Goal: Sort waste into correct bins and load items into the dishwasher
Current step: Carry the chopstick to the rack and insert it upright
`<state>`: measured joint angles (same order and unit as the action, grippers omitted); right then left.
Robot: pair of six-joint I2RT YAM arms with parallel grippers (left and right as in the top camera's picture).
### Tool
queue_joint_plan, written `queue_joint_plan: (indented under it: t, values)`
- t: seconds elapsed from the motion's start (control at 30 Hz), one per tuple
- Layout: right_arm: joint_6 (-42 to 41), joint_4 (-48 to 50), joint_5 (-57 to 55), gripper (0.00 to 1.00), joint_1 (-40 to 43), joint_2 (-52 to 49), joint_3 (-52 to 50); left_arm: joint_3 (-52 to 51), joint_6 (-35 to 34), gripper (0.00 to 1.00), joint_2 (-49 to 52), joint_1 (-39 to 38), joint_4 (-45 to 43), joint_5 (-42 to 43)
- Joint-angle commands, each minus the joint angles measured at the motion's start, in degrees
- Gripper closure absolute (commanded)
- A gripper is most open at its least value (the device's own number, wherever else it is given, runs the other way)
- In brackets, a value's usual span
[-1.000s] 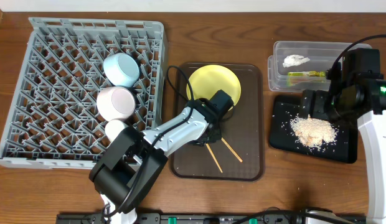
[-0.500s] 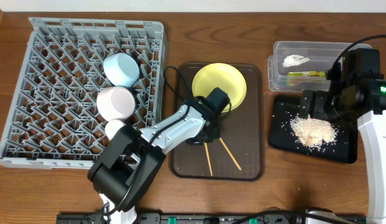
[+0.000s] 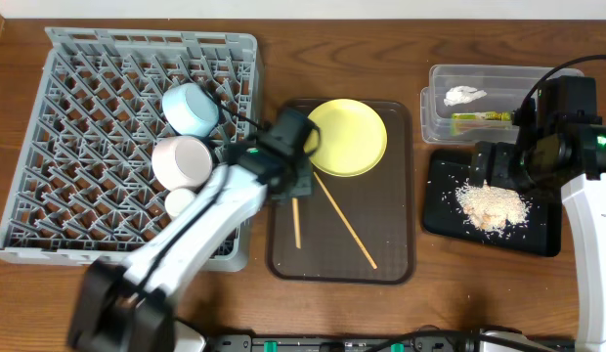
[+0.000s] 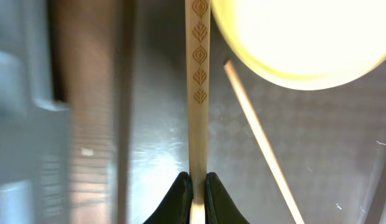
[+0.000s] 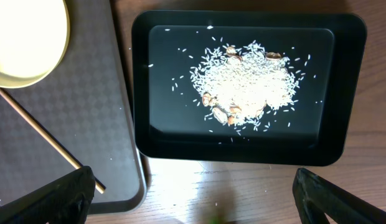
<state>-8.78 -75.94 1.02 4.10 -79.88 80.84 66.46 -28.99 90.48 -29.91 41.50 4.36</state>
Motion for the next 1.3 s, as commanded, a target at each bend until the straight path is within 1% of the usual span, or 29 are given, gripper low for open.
queue_joint_plan:
  t: [0.0,0.13,0.27,0.33,0.53,0.73,0.87,0.97,1.0,1.07,1.1,1.13,1.2,1.27]
  values:
    - [-0.4,-0.2,-0.5,0.01,0.1,0.1,0.7,0.3,10.9,0.92,-6.0,3.8,1.8,-1.4]
    - [-0.4,-0.2,-0.5,0.01,0.1,0.1,0.7,0.3,17.7,0.92,-9.2,9.7,3.8,-1.4]
    - [-0.4,-0.2,-0.5,0.01,0.1,0.1,0.7,0.3,23.9,0.92,-8.4,14.6,4.5,-1.4]
    - [-0.4,-0.2,-0.5,0.01,0.1,0.1,0.7,0.3,25.6,0.92,-7.6,16.6,4.4,-1.4]
    - [-0.4,-0.2,-0.5,0.01,0.1,0.1,0.7,0.3,26.5,0.92,-5.3,20.3,3.8,-1.3]
    - [-0.4,-0.2,-0.5,0.01,0.1,0.1,0.7,0.3,27.1,0.92,-1.7,20.5,3.0,-0.9]
    - [-0.4,-0.2,-0.5,0.01,0.1,0.1,0.7,0.3,27.1,0.89,0.2,20.5,2.8,-0.5]
    - [-0.4,-0.2,-0.5,0.01,0.1,0.1,0.7,0.3,27.1,0.83,0.3,20.5,2.7,-0.5]
    - [-0.4,-0.2,-0.5,0.01,0.1,0.1,0.7,0.3,27.1,0.75,0.2,20.5,2.6,-0.5]
    - [-0.4,-0.2,-0.5,0.01,0.1,0.1,0.7,0.8,27.0,0.64,-0.2,20.5,2.7,-0.5]
    - [-0.4,-0.2,-0.5,0.01,0.1,0.1,0.7,1.2,27.0,0.55,-0.5,20.5,2.9,-0.5]
    - [-0.4,-0.2,-0.5,0.01,0.1,0.1,0.7,1.7,26.8,0.51,-1.0,20.4,3.3,-0.2]
    - [-0.4,-0.2,-0.5,0.01,0.1,0.1,0.7,2.8,26.0,0.51,-2.4,20.2,3.9,2.7]
    - [-0.4,-0.2,-0.5,0.01,0.1,0.1,0.7,3.1,23.0,0.51,-3.8,19.5,3.7,7.8]
